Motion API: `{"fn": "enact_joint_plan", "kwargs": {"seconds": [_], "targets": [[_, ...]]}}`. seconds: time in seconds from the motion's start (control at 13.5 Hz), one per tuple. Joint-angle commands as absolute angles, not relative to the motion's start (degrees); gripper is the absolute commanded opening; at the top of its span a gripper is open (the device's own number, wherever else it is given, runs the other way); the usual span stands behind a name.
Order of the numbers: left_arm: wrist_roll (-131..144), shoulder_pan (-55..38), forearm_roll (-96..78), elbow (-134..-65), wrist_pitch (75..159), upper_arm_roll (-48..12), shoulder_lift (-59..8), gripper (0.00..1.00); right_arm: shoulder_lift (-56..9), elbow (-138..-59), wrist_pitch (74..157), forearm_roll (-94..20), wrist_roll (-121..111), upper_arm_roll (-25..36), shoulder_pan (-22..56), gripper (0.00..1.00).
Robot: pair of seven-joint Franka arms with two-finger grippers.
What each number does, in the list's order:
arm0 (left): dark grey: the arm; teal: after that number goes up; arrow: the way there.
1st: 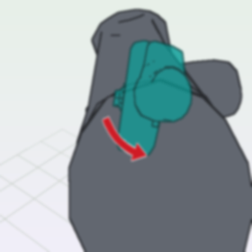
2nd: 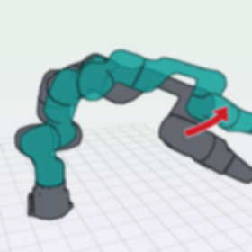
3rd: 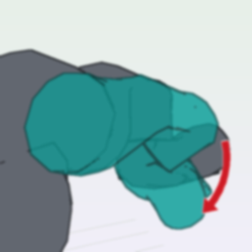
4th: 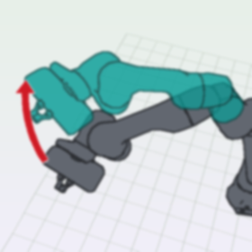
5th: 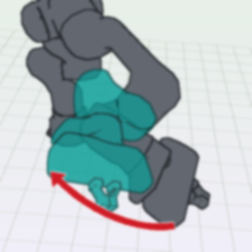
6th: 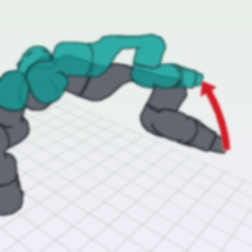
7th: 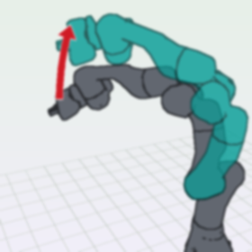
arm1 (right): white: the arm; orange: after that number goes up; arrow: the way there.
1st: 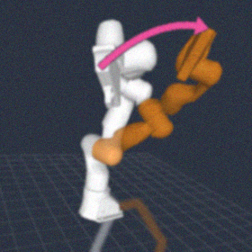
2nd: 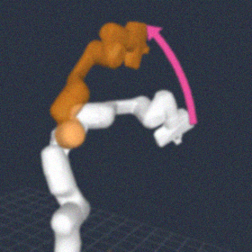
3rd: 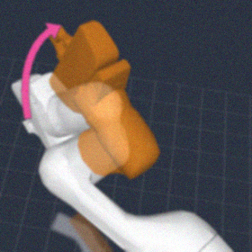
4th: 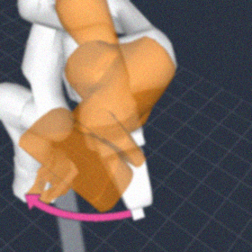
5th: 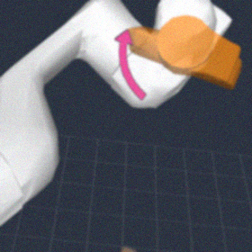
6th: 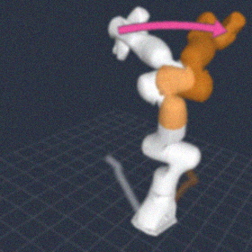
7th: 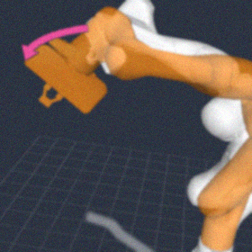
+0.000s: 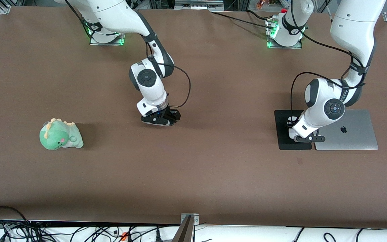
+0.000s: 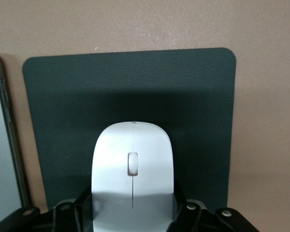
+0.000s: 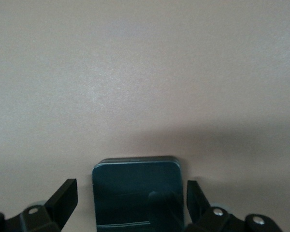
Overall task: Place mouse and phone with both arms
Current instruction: 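Lower the mouse onto the black pad and open the left gripper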
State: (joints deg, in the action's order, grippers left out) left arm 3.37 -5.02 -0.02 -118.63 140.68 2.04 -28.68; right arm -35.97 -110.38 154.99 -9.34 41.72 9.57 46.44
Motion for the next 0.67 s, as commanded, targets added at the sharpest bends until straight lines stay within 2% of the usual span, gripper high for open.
{"fn": "enact_joint_plan", "kwargs": {"seconds": [0.0, 0.15, 0.3, 0.44, 0.52, 0.59], "targets": [[3.78, -4.31, 0.97, -118.39, 141.33, 1.41, -28.65, 0.5, -37.17, -110.92, 157.67, -10.2, 41.93, 10.46, 47.9, 1.0], [3.78, -4.31, 0.97, -118.3, 141.33, 1.41, -28.65, 0.96, -37.53, -110.92, 157.68, -9.84, 41.92, 10.46, 47.99, 1.0], [3.78, -4.39, 0.97, -118.3, 141.24, 1.41, -28.13, 1.0, -37.53, -110.92, 157.68, -9.49, 41.58, 10.46, 47.99, 0.98], [3.78, -4.31, 0.97, -117.95, 141.07, 1.41, -26.64, 1.0, -37.53, -110.92, 157.59, -9.4, 40.52, 10.46, 48.08, 0.61], [3.69, -4.31, 0.97, -117.86, 140.46, 1.41, -25.15, 1.0, -37.53, -110.92, 157.41, -9.4, 40.0, 10.46, 47.99, 0.48], [3.87, -4.39, 0.97, -117.69, 140.28, 1.41, -23.57, 1.0, -37.53, -110.92, 157.33, -9.4, 39.56, 10.46, 47.99, 0.46]]}}
